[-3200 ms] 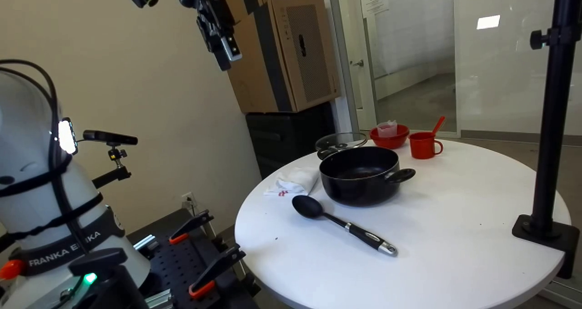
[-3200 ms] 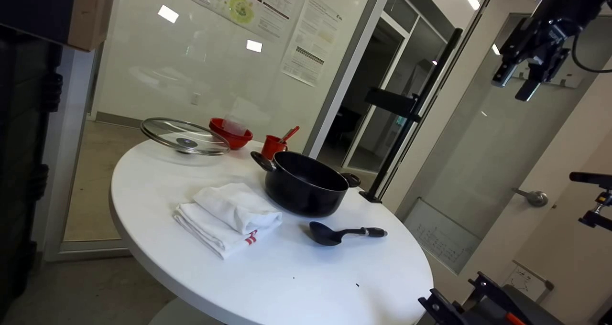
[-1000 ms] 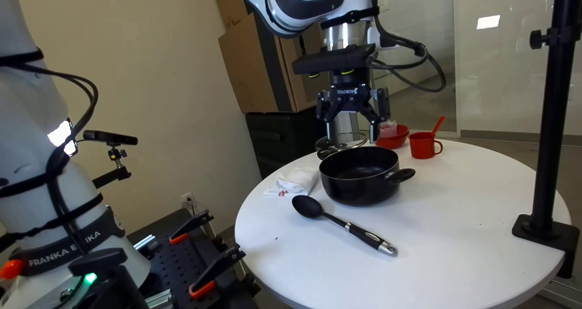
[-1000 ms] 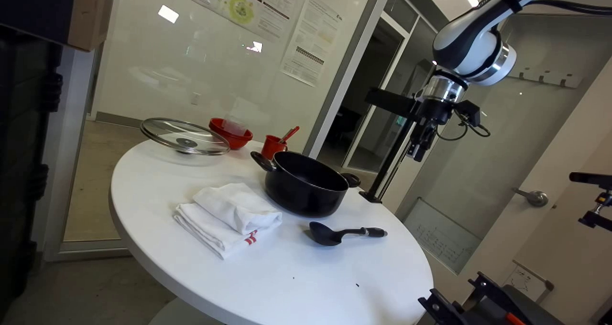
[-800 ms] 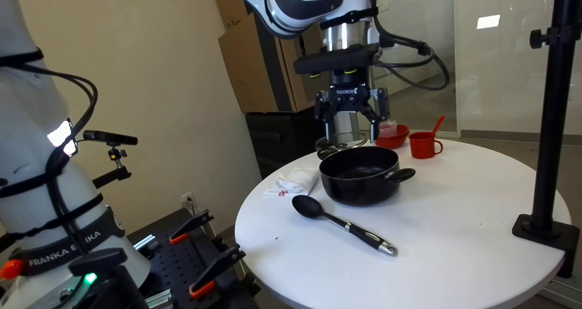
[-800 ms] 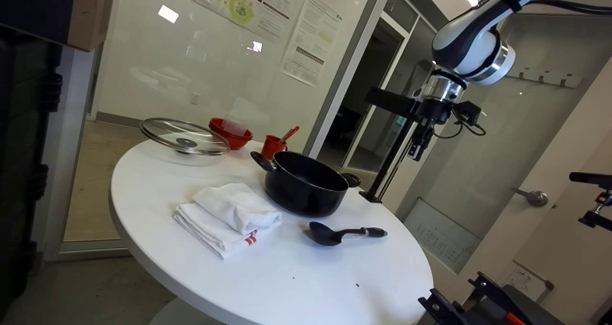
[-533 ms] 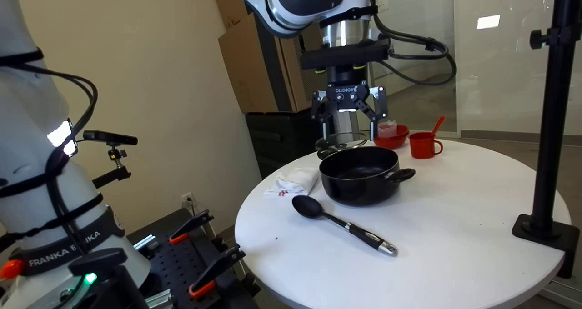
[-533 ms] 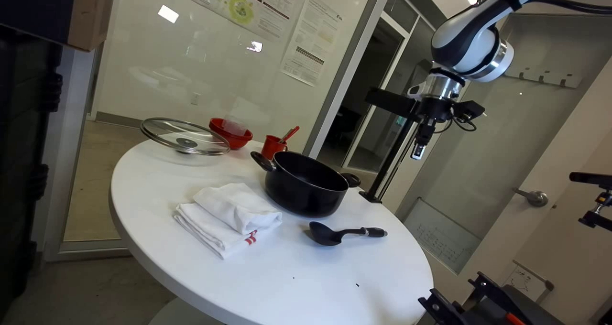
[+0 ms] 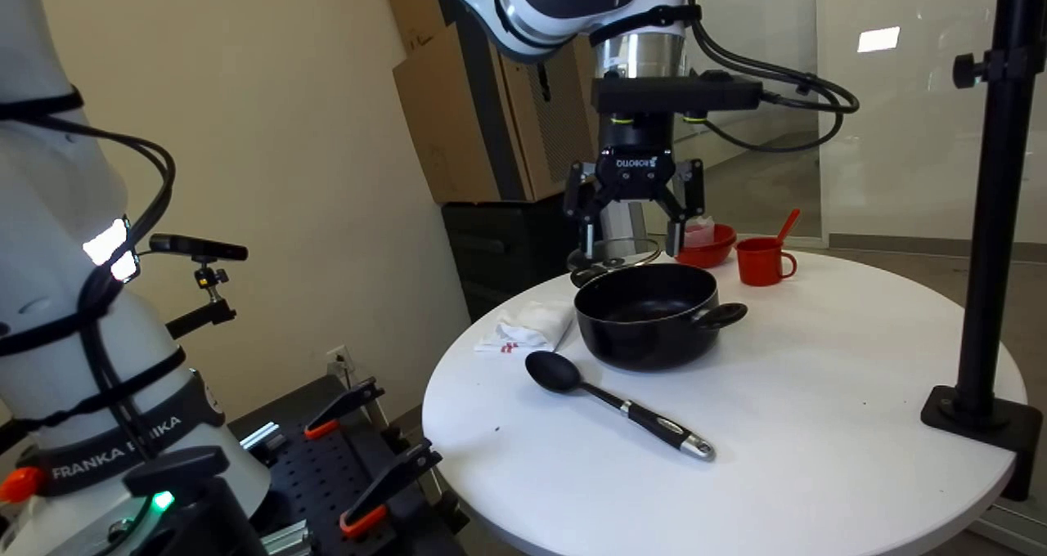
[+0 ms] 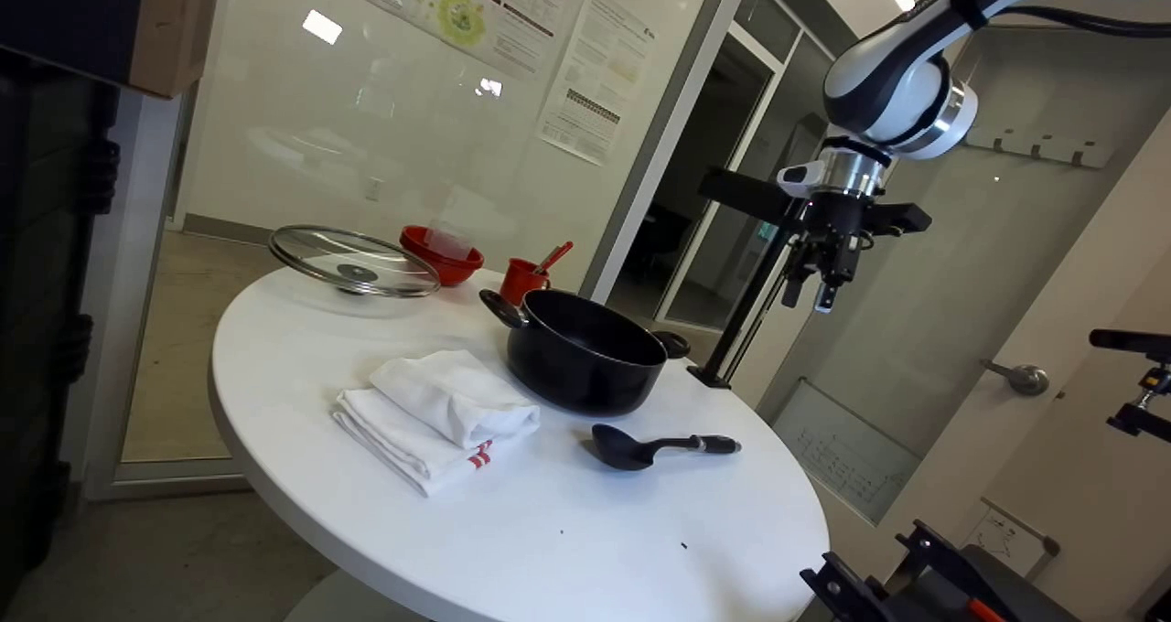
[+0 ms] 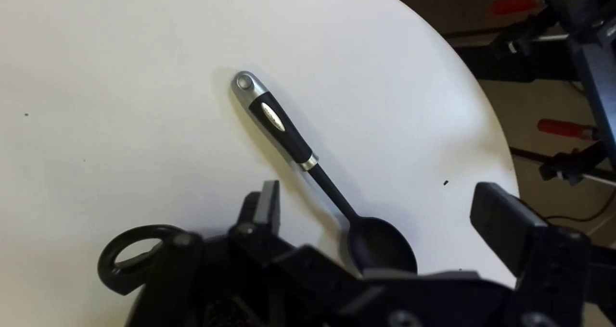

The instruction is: Put the spoon in the pot

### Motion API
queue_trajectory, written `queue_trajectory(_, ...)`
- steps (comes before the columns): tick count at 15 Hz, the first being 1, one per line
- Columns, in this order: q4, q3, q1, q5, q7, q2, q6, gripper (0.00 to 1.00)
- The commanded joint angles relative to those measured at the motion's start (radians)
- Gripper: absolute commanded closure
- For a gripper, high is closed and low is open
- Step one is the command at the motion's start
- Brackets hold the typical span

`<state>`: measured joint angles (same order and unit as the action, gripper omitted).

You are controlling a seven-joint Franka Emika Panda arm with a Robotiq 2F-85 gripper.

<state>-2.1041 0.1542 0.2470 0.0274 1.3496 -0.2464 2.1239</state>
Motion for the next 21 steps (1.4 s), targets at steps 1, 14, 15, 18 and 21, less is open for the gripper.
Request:
queue_trajectory(1,0.109,-0.016,0.027,0.019,0.183,-0.086,-0.092,0.00)
queue_trajectory(14,0.117,-0.027,-0.047,0.273,0.262,-0.108,-0.119,0.00)
queue_trajectory(15,0.112,-0.029,-0.051,0.316,0.270,-0.104,-0.103,0.00)
queue_trajectory(18,0.093,-0.034,-0.073,0.448,0.282,-0.085,-0.040,0.00)
queue_trajectory(21,0.067,-0.025,-0.090,0.574,0.255,-0.070,0.084,0.00)
